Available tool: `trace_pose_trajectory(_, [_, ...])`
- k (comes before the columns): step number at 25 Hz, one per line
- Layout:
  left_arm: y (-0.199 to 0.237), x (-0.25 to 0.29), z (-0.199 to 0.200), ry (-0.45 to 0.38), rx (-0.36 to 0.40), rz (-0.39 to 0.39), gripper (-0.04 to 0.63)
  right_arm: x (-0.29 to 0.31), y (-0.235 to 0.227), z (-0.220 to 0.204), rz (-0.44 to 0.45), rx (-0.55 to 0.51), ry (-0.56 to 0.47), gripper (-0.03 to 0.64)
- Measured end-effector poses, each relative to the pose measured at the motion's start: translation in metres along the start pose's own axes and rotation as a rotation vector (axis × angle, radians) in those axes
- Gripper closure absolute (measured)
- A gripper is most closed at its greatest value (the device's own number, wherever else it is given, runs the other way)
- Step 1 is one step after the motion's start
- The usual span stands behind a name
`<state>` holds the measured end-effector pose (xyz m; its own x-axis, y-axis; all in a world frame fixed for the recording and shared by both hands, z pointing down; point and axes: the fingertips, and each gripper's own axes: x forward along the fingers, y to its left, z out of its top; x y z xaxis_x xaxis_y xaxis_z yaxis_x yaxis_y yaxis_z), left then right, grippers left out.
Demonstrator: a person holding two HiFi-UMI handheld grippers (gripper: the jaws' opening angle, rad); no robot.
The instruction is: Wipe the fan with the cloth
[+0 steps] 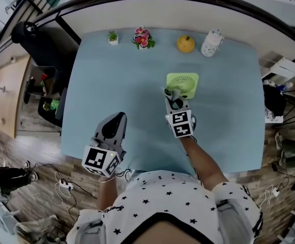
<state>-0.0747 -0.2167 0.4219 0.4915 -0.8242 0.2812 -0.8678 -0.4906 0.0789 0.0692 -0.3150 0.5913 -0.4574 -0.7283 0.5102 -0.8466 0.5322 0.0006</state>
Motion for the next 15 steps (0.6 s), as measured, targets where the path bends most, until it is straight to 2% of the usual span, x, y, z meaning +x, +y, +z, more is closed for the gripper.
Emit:
trace_pose_trajectory(5, [-0.001, 0.001, 0.001, -0.002, -0.004, -0.013, 0.564, -0.004, -0.019, 0.0, -0.047, 0.016, -0.003, 0.572])
trace_pose_trajectory(15, [-0.014, 0.018, 0.006, 0.007, 0.012, -0.07, 0.564, -0.034, -0.094, -0.006, -0.215, 0.107, -0.025, 0.572])
